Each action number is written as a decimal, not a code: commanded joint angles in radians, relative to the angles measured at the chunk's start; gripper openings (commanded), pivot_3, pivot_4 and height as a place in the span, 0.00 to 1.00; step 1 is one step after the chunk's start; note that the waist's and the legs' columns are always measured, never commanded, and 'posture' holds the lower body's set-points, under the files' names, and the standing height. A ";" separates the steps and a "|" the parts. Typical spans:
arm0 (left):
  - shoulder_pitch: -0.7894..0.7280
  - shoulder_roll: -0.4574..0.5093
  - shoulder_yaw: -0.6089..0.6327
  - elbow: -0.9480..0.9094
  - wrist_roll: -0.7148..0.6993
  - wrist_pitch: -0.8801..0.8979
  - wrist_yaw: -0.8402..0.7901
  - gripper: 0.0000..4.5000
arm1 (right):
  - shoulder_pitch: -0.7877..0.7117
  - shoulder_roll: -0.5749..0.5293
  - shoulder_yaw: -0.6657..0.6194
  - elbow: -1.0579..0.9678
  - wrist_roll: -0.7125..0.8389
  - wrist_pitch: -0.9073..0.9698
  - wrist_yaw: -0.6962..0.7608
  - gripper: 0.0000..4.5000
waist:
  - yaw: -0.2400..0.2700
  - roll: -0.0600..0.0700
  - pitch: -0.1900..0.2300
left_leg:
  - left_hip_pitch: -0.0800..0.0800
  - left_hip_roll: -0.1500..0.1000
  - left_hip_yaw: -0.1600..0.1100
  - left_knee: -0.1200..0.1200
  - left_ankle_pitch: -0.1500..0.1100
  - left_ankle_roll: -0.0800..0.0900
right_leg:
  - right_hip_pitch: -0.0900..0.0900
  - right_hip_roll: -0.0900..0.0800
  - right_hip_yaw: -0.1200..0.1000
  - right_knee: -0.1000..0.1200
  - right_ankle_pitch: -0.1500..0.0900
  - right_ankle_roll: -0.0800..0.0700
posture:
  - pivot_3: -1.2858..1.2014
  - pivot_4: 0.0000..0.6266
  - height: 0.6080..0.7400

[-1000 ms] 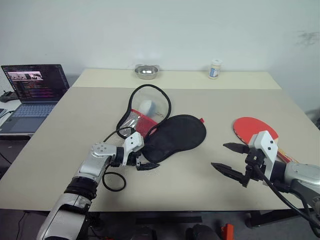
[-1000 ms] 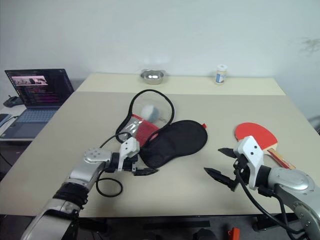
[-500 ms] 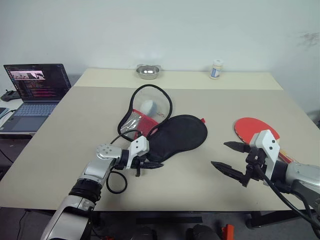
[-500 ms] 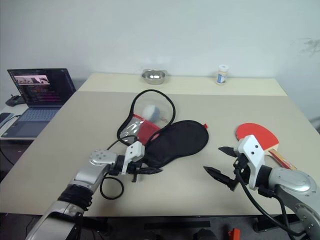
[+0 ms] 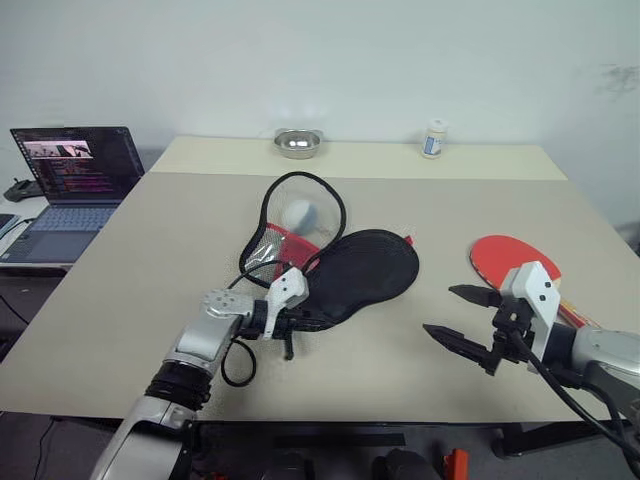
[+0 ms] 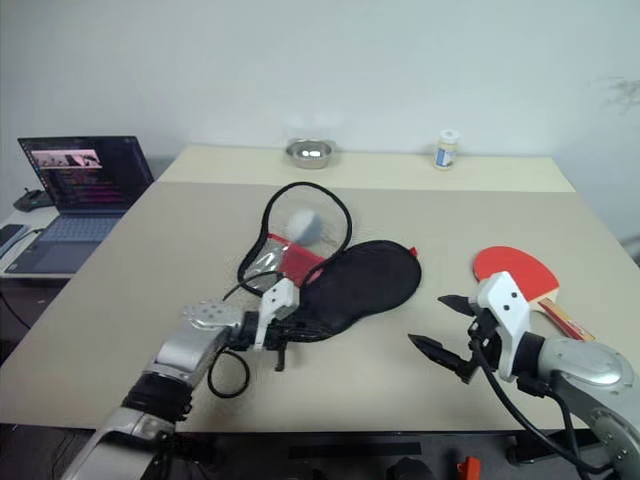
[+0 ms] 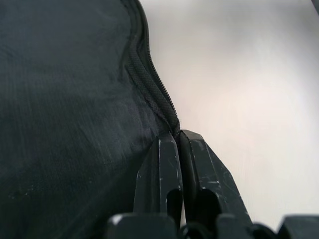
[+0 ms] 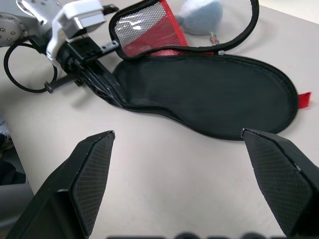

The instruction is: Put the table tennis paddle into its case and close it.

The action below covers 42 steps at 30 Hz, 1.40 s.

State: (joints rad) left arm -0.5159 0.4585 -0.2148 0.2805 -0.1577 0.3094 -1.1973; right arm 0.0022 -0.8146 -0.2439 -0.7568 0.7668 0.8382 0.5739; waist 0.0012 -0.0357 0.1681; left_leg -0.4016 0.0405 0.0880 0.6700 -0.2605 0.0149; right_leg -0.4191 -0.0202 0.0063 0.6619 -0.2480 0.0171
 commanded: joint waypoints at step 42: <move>-0.049 0.040 0.092 -0.216 -0.156 0.123 0.032 0.81 | -0.267 0.211 0.159 0.232 -0.082 0.168 -0.213 1.00 | -0.006 0.000 0.001 | 0.000 0.001 -0.002 0.000 0.001 -0.001 | -0.001 0.001 -0.001 0.002 0.001 -0.002 | 0.52 0.24 1.00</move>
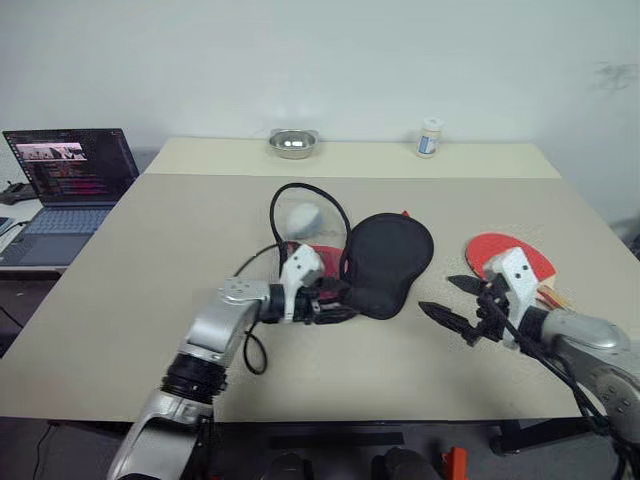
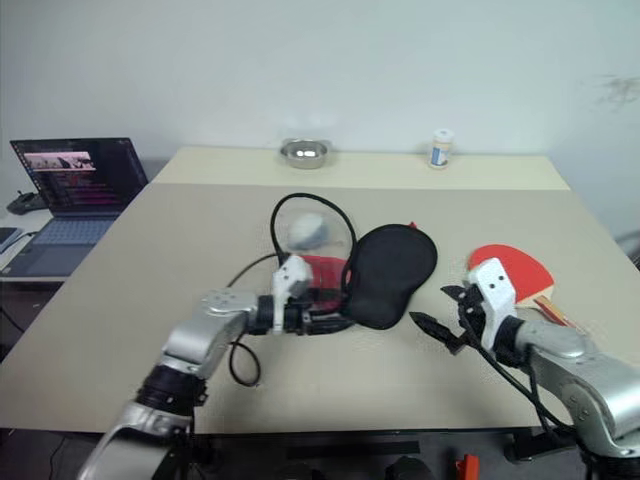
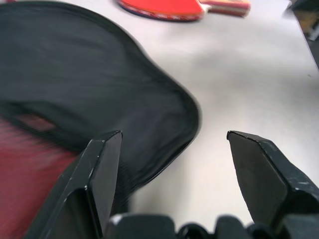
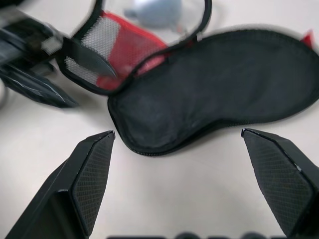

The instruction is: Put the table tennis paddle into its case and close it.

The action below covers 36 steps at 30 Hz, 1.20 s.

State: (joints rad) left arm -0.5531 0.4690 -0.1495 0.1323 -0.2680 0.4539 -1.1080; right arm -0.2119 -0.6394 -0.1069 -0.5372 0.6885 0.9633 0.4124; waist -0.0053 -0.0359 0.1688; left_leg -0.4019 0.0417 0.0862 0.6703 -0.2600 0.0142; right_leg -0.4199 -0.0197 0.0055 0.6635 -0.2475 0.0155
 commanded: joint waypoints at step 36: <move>0.009 0.141 0.068 -0.100 -0.105 -0.098 -0.154 0.83 | -0.303 0.328 0.176 0.480 -0.362 -0.031 -0.122 0.00 | -0.027 0.000 0.000 | 0.001 0.001 0.003 -0.003 0.000 0.000 | -0.001 0.001 0.001 0.000 0.002 -0.004 | 0.52 0.24 1.00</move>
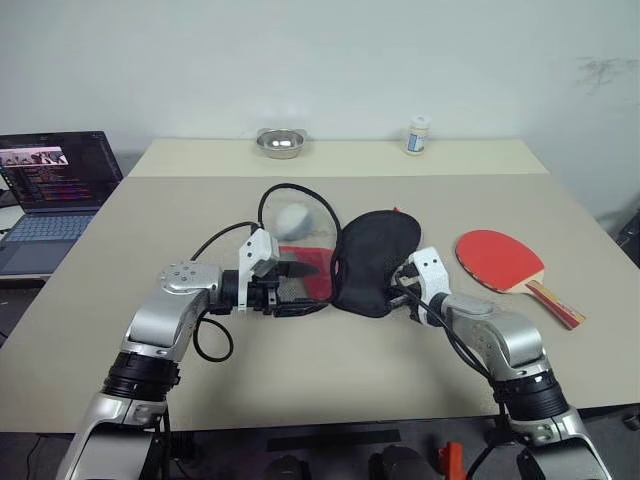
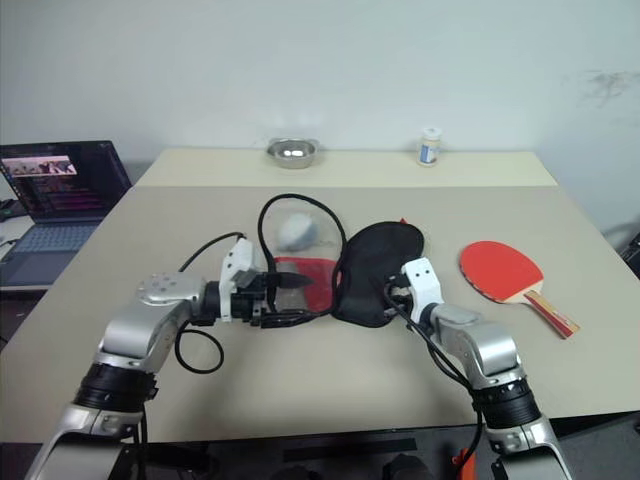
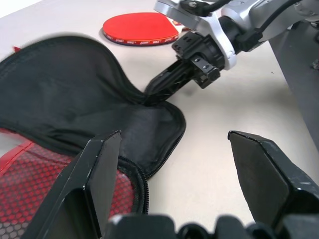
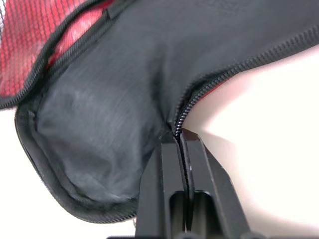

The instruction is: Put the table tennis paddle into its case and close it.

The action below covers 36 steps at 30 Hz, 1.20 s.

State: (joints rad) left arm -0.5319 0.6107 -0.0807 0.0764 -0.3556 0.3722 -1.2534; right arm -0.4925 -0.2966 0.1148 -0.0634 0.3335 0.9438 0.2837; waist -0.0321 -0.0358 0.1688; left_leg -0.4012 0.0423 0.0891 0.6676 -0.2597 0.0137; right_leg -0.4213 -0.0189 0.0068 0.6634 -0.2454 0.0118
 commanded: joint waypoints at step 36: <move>-0.020 -0.062 -0.048 -0.072 -0.034 -0.010 -0.004 0.83 | 0.048 -0.427 -0.305 -0.151 0.089 0.092 0.284 0.99 | 0.005 0.000 0.001 | -0.001 -0.002 0.000 -0.003 0.000 0.000 | -0.001 -0.001 0.000 -0.002 -0.001 0.001 | 0.52 0.24 1.00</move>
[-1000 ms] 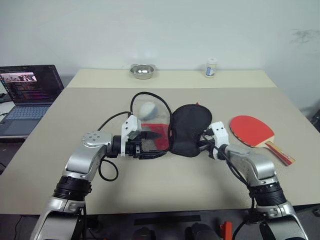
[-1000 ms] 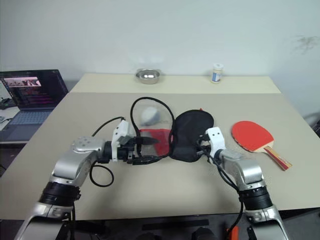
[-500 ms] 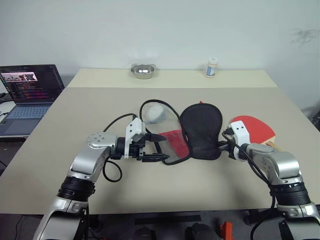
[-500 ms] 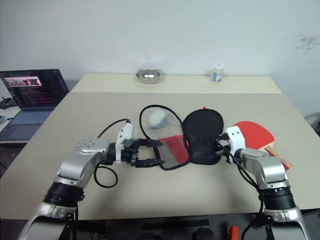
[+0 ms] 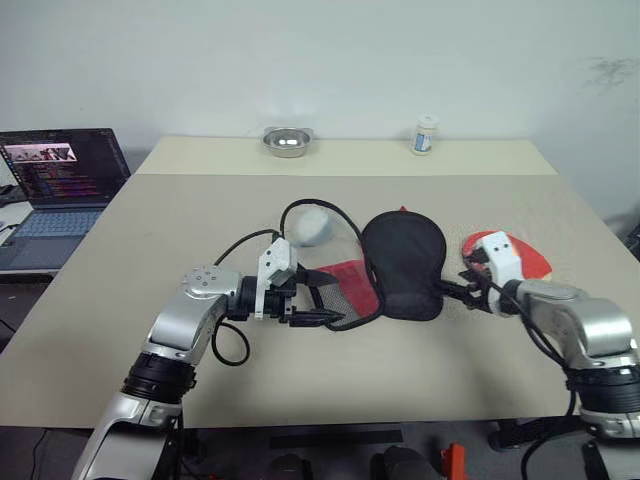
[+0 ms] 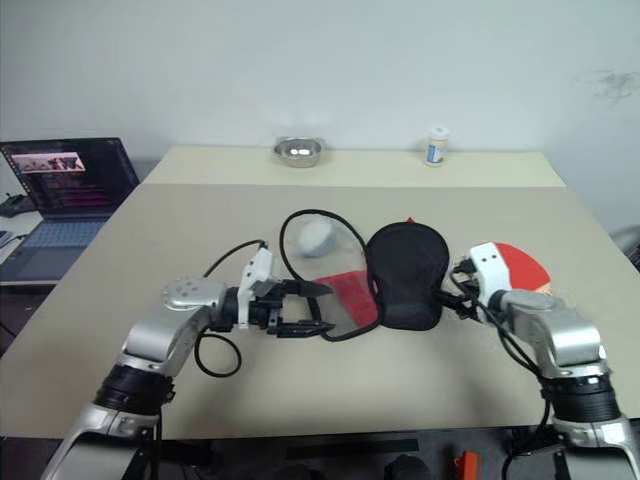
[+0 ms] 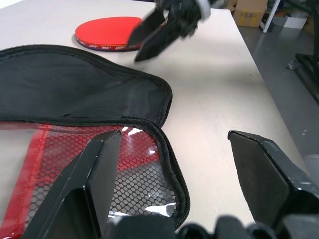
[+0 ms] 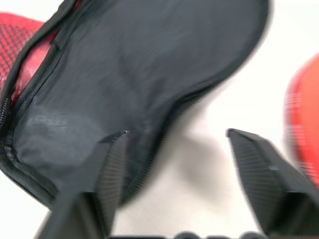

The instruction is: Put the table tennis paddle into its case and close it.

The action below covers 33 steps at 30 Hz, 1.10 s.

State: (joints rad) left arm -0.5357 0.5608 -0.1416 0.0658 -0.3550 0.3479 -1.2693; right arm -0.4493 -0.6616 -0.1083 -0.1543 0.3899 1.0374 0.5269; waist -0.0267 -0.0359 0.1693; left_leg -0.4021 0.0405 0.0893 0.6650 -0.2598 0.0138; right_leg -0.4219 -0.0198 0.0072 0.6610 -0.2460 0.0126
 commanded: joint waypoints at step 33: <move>-0.105 -0.070 -0.031 -0.070 -0.016 0.010 0.054 0.83 | -0.096 -0.231 -0.006 0.834 -0.194 -0.446 0.324 0.87 | -0.005 0.001 0.001 | 0.004 -0.001 0.004 0.001 0.001 0.000 | 0.002 0.001 0.005 0.002 -0.002 0.004 | 0.52 0.24 1.00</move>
State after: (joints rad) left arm -0.6222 0.4860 -0.1817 0.0090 -0.3698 0.3768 -1.2128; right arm -0.5452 -0.9000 -0.1054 0.6870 0.1884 0.5833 0.8408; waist -0.0320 -0.0344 0.1701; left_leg -0.3983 0.0402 0.0932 0.6659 -0.2591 0.0129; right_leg -0.4203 -0.0187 0.0123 0.6630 -0.2477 0.0171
